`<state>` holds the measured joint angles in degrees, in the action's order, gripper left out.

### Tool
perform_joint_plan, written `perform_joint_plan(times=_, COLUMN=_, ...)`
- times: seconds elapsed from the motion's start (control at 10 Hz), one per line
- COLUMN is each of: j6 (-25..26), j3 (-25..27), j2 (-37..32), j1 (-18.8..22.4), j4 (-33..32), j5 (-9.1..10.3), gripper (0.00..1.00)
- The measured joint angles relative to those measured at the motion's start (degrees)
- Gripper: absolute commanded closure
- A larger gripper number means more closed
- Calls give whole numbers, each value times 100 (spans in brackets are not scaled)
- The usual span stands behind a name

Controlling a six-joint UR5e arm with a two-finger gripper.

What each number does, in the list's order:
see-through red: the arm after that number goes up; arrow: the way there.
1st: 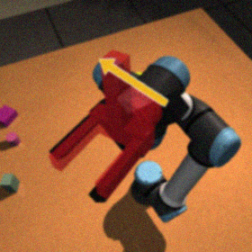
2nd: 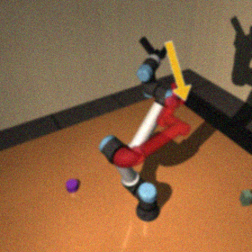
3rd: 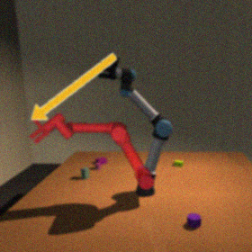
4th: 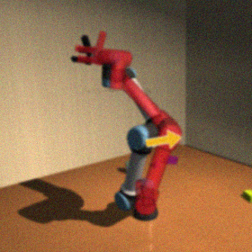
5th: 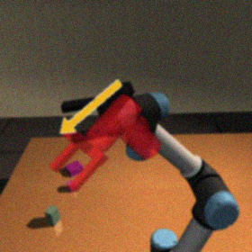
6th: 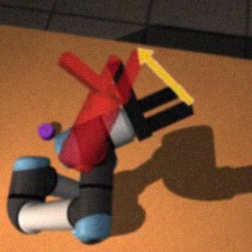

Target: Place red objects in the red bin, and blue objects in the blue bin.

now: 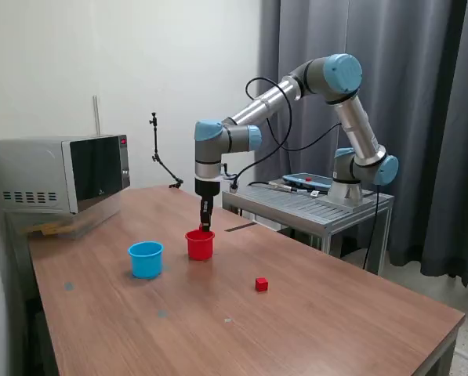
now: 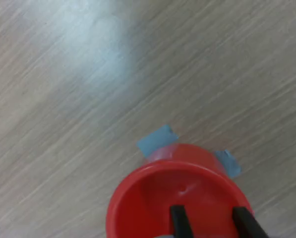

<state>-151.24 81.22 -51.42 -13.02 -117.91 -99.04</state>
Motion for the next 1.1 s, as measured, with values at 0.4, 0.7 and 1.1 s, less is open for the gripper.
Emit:
perform_joint_plan(times=0.4, j6=-11, j3=14, j2=9, j1=-34, j4=4, j5=-5, gripper=100)
perform_joint_plan(times=0.7, j6=-21, j3=11, j2=16, j1=-51, j4=5, j5=-9, gripper=100)
perform_joint_plan(times=1.1, j6=-28, j3=8, j2=17, j1=-60, j4=5, j5=-10, gripper=0)
